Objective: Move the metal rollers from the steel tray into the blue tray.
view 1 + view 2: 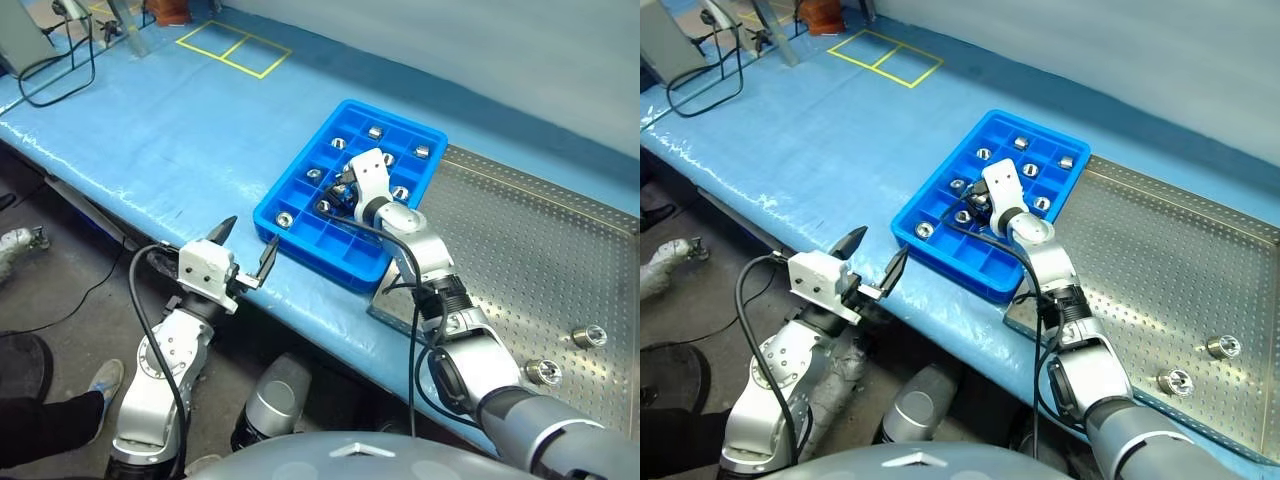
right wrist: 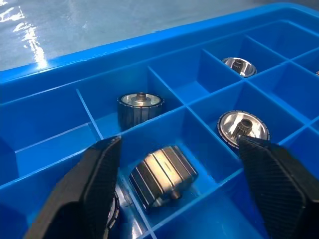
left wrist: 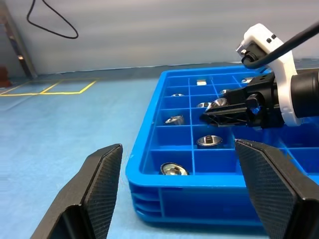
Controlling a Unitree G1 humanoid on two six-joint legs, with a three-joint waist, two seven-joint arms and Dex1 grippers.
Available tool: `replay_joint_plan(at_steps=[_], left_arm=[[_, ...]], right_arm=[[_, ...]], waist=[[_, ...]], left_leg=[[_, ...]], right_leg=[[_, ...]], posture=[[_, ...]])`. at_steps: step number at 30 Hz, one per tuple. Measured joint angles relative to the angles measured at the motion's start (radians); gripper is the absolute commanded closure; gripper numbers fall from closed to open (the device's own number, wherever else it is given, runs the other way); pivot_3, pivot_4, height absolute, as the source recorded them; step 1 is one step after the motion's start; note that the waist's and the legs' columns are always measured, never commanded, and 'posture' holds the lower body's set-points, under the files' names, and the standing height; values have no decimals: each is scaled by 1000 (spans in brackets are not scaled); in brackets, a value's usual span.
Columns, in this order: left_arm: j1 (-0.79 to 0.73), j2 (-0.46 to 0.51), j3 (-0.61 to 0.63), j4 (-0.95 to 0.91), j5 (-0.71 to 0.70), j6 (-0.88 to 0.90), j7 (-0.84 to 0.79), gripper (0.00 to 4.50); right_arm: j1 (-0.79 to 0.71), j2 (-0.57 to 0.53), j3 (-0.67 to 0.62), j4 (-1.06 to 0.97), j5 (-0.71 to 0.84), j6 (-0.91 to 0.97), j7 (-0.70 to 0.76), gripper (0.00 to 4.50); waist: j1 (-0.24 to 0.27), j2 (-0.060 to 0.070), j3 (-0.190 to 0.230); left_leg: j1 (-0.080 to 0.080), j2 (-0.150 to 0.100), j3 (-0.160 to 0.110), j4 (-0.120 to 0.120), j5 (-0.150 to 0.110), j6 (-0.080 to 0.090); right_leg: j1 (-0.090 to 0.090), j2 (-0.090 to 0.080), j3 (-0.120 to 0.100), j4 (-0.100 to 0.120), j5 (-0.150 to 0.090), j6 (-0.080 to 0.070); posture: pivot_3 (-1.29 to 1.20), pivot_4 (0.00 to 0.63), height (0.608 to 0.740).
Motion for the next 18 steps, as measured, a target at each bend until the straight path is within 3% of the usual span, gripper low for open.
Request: replay_joint_plan(at_steps=[13,18], left_arm=[[-49,-3,-19,3,-1,0,-20,578],[-65,-9,-21,16,-1,0,-20,578]], right_arm=[[-14,40,-102,-30,99,103,15,25],[-80,-1,-63,-28,71,134,39,25]], waist=[[13,0,0],[10,0,0]], left_leg=[[-1,1,1,0,0,-1],[-3,2,1,0,0,-2]], right_leg=[[2,1,-1,1,1,1],[0,1,-2,1,2,1]], posture=[[556,150,740],[546,150,740]])
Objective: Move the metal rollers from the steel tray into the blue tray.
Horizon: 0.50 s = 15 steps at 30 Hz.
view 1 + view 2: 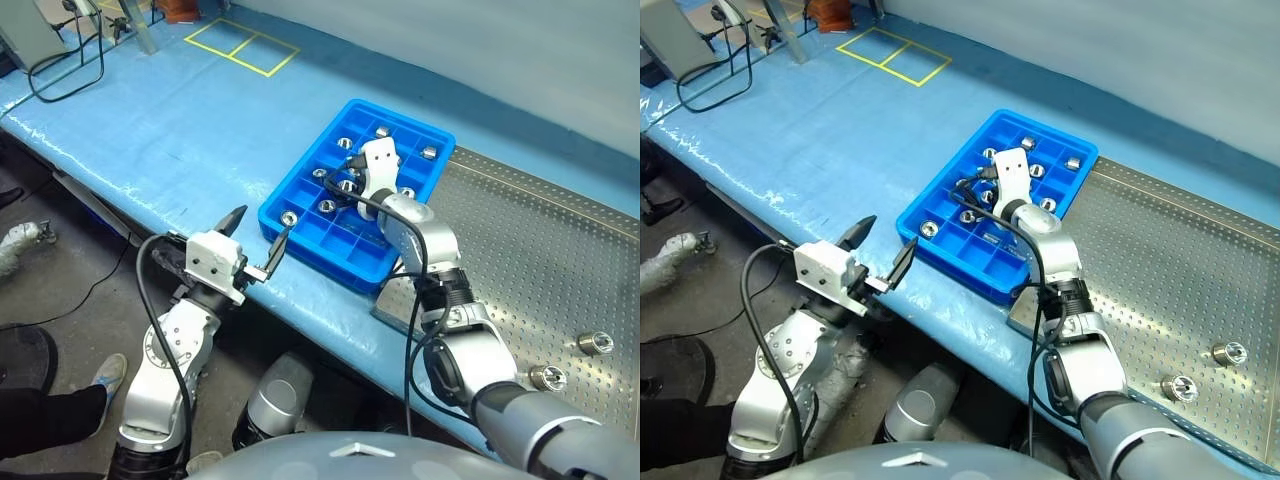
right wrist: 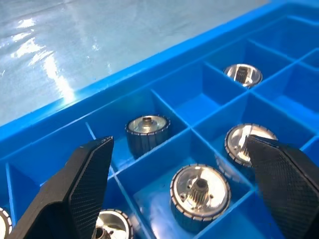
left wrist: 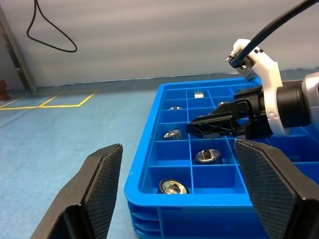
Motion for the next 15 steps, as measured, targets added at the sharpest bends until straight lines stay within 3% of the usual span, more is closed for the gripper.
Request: replay_joint_plan(at_steps=[11,15], left_arm=[[-24,-24,-23,59,2,-27,-4,578],[-27,-46,-29,80,4,-54,2,578]], right_arm=[[-224,-189,235,108,-84,115,379,25],[-319,-209,315,235,-166,44,442,25]], waist=[[-9,0,0],[-14,0,0]], left_leg=[[-3,0,-1,1,0,0],[-4,0,-2,1,0,0]], right_leg=[[-1,0,-3,0,2,-3],[-2,0,-4,-1,3,-4]], posture=[[529,150,740],[532,150,740]])
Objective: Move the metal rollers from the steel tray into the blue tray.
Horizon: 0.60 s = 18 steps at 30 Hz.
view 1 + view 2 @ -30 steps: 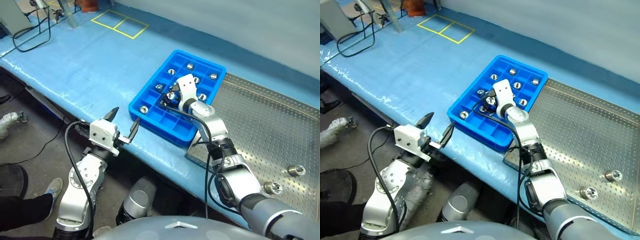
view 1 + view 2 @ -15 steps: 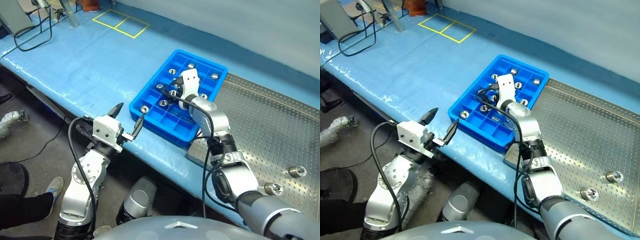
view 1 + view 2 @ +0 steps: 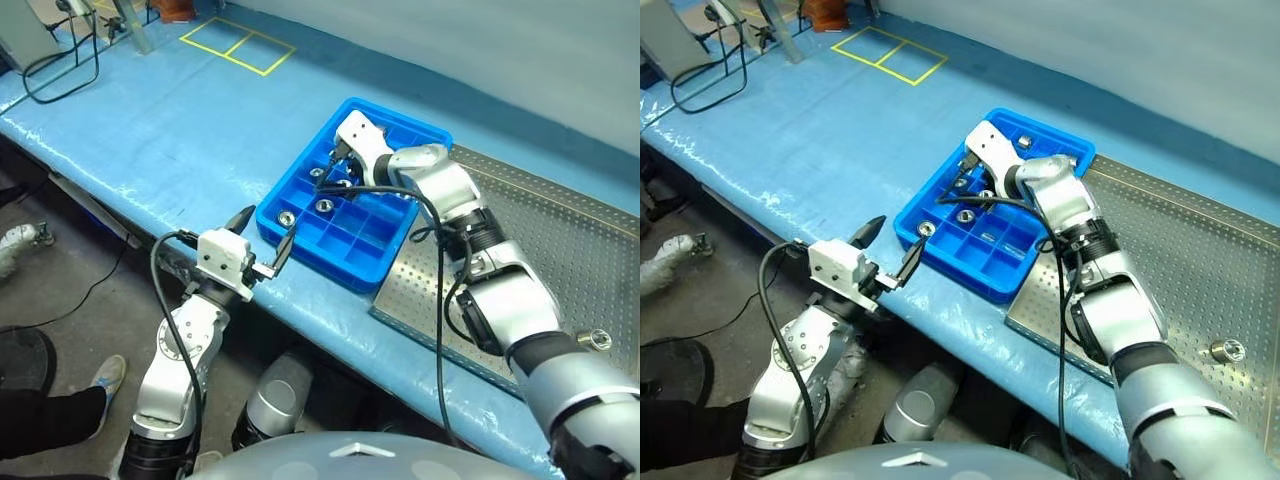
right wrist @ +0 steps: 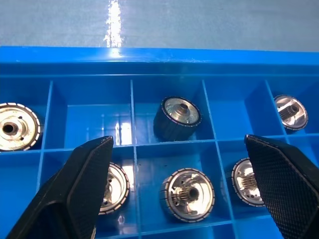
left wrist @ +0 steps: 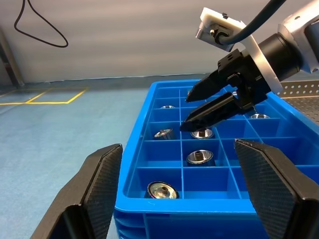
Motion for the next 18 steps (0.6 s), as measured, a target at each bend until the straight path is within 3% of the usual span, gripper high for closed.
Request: replay_joint_plan(at_steps=[4,7,11,18], left_arm=[[0,-7,-1,6,7,-16,1,578],[-1,-14,-4,20,8,-20,1,578],[0,-18,-8,29,9,-34,3,578],[7,-25,-8,32,9,-39,12,578]], right_arm=[[-63,-30,68,96,-91,-141,58,25],[-103,-34,105,170,-148,-235,93,579],[-147,-35,117,255,-183,-297,150,1827],[-186,-33,106,330,-186,-320,248,1827]], waist=[[-3,0,0],[-8,0,0],[-14,0,0],[-17,0,0]], left_leg=[[-1,0,-1,0,0,-1],[-1,0,-1,0,0,-1],[-2,0,-2,0,1,-2],[-2,0,-2,0,1,-2]], right_leg=[[0,0,-1,-1,0,0],[-1,0,-1,-1,0,0],[-1,0,-2,-1,0,-1],[-1,0,-2,0,1,-1]], posture=[[532,150,740],[539,150,740],[541,150,740],[546,150,740]])
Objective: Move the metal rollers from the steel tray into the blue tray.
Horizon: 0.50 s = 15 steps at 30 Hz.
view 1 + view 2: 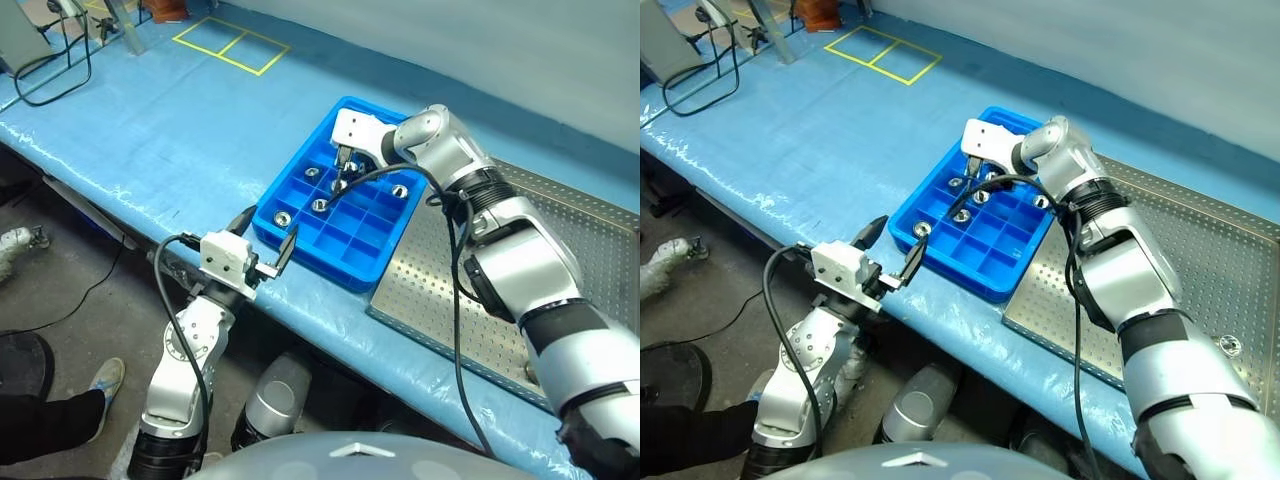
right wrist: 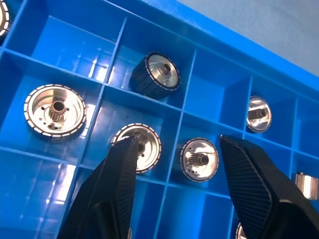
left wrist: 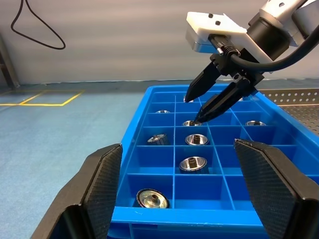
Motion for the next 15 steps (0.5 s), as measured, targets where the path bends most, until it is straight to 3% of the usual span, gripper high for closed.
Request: replay_joint_plan(at_steps=[15], left_arm=[[25,-11,-2,1,29,-18,33,578]], right_arm=[[-121,87,-15,223,-35,33,92,1827]], waist=[[4,0,0]], left_leg=[[0,0,-1,0,2,-4]], right_leg=[[0,0,-1,1,0,0]], posture=[[618,150,740]])
